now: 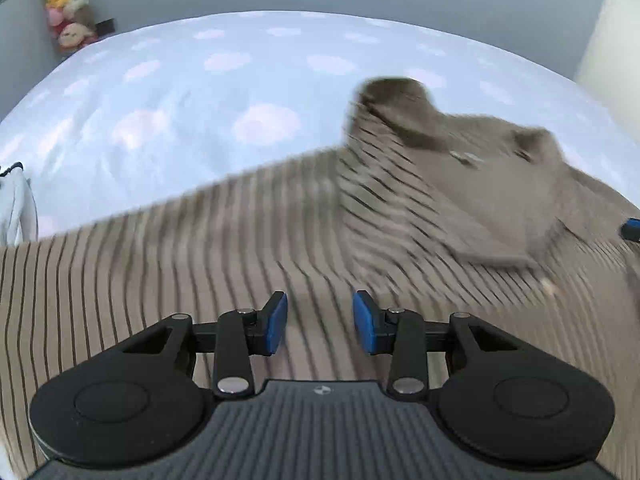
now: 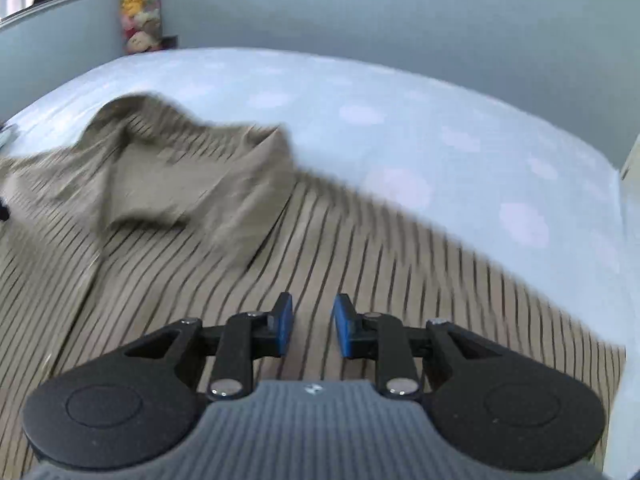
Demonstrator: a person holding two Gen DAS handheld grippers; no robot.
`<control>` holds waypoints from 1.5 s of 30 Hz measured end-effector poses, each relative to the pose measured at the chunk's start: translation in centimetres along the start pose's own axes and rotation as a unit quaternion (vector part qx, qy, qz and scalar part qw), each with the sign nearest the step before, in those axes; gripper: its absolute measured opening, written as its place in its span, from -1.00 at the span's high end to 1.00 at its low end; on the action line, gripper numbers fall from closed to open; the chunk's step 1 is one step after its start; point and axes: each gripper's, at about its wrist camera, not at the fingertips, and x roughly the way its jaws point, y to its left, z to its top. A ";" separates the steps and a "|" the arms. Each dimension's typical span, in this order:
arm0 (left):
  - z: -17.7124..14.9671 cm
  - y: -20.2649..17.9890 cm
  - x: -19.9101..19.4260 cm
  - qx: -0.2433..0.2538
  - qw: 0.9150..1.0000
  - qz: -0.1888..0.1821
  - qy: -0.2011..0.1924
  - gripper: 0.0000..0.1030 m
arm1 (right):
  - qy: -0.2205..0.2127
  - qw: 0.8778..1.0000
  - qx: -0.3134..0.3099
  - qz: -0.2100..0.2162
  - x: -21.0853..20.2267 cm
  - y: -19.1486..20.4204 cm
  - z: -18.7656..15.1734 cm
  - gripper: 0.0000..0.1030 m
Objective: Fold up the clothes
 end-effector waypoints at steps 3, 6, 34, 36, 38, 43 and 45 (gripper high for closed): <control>1.3 1.4 2.4 -0.020 1.000 0.021 0.003 0.35 | -0.007 1.000 0.027 -0.002 2.6 -1.3 2.9 0.48; 2.1 1.9 3.7 -0.025 0.999 0.026 -0.003 0.35 | -0.008 1.000 0.017 -0.010 5.2 -1.6 5.2 0.37; 3.9 2.2 6.0 -0.001 1.000 0.022 0.000 0.34 | 0.008 0.999 -0.013 0.042 12.4 -1.5 10.2 0.80; 4.0 2.3 6.0 -0.002 1.000 0.022 0.001 0.34 | 0.027 0.998 -0.033 0.056 12.6 -1.6 9.6 0.35; 4.0 2.2 6.0 0.001 1.000 0.024 0.001 0.34 | 0.036 0.997 -0.044 0.060 12.7 -1.7 8.9 0.25; 4.1 2.1 6.0 0.005 1.000 0.023 0.003 0.34 | 0.038 0.995 -0.052 0.078 12.7 -1.5 7.6 0.75; 4.1 2.1 6.1 0.006 1.000 0.024 0.003 0.34 | 0.037 0.995 -0.070 0.067 12.6 -0.8 7.6 0.97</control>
